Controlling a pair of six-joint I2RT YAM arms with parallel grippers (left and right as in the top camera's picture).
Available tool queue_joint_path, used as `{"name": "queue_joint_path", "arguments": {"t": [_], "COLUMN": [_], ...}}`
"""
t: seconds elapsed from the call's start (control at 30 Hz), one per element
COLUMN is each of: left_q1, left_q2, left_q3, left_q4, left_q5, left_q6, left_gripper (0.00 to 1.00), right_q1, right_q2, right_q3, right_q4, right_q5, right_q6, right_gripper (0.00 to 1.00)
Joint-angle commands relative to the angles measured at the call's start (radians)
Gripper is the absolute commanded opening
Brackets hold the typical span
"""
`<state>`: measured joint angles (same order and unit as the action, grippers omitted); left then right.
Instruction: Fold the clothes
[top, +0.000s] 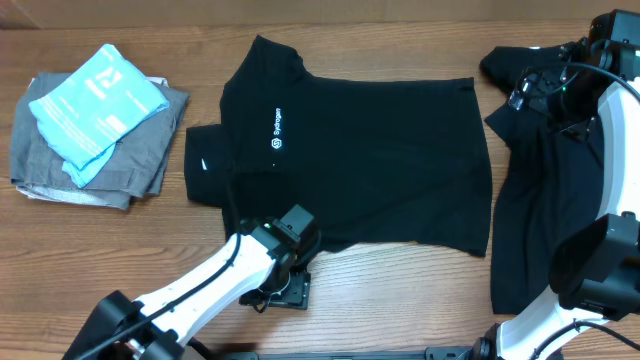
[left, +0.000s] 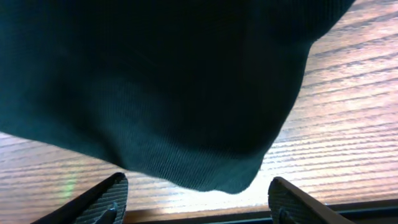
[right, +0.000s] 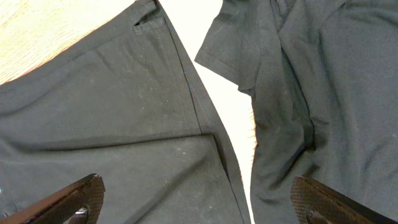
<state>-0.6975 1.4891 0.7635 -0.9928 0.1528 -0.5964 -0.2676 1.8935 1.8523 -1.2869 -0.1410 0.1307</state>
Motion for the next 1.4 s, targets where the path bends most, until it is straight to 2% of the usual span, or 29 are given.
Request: {"name": "queue_joint_path", "arguments": {"t": [0.0, 0.23, 0.67, 0.73, 0.87, 0.93, 1.13, 1.37], "left_q1": [-0.014, -0.018, -0.018, -0.018, -0.017, -0.017, -0.014, -0.014], "left_q2": [0.027, 0.032, 0.032, 0.032, 0.032, 0.032, 0.032, 0.032], "left_q3": [-0.008, -0.008, -0.008, -0.008, -0.007, -0.005, 0.068, 0.165], "left_q4": [0.013, 0.022, 0.034, 0.034, 0.028, 0.023, -0.084, -0.147], "left_q5": [-0.026, -0.049, -0.053, -0.053, -0.052, -0.053, -0.134, -0.290], "left_q6": [0.005, -0.010, -0.010, -0.010, -0.010, -0.009, -0.010, -0.010], "left_gripper": [0.77, 0.75, 0.53, 0.46, 0.21, 0.16, 0.15, 0.21], "right_q1": [-0.003, -0.003, -0.003, -0.003, -0.003, -0.003, -0.003, -0.003], "right_q2": [-0.012, -0.012, -0.012, -0.012, -0.012, -0.012, -0.012, -0.012], "right_q3": [0.014, 0.014, 0.014, 0.014, 0.014, 0.014, 0.014, 0.014], "right_q4": [0.002, 0.002, 0.002, 0.002, 0.002, 0.002, 0.002, 0.002], "right_q5": [0.007, 0.007, 0.007, 0.007, 0.007, 0.007, 0.007, 0.007], "right_q6": [0.004, 0.004, 0.004, 0.004, 0.004, 0.004, 0.004, 0.004], "right_gripper": [1.00, 1.00, 1.00, 1.00, 1.00, 1.00, 1.00, 1.00]}}
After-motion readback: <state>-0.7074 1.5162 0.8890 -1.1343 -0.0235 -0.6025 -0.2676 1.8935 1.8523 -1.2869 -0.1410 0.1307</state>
